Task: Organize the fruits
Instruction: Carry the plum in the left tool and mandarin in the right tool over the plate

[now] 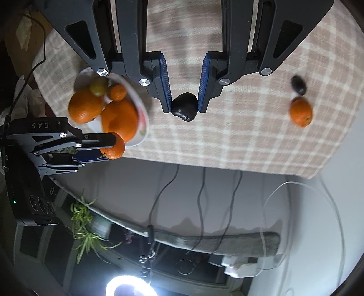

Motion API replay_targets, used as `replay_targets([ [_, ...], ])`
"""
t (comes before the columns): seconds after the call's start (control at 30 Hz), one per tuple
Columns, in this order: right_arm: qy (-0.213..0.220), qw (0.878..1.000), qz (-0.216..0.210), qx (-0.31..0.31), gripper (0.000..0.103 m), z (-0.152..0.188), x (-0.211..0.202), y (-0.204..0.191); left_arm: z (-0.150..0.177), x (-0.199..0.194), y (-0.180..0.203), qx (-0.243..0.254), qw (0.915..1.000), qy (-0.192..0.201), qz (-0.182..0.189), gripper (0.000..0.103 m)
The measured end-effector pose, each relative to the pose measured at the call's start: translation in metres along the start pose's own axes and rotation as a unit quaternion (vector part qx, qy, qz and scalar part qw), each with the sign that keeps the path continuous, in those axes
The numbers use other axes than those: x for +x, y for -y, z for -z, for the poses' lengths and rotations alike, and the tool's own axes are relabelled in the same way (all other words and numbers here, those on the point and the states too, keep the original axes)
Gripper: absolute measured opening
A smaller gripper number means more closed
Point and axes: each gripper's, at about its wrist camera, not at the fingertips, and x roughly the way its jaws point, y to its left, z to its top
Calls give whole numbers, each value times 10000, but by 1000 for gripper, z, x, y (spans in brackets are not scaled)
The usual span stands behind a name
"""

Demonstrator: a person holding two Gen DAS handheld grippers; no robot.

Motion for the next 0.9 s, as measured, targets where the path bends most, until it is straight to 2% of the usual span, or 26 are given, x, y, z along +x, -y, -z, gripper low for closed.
replay_targets([
  [0.4, 82, 9972, 259, 697, 38, 32, -18, 55, -18, 20, 42, 287, 9987, 58, 422, 22],
  [0.9, -52, 9936, 349, 1073, 38, 63, -8, 86, -29, 49, 94, 691, 9952, -42, 691, 22],
])
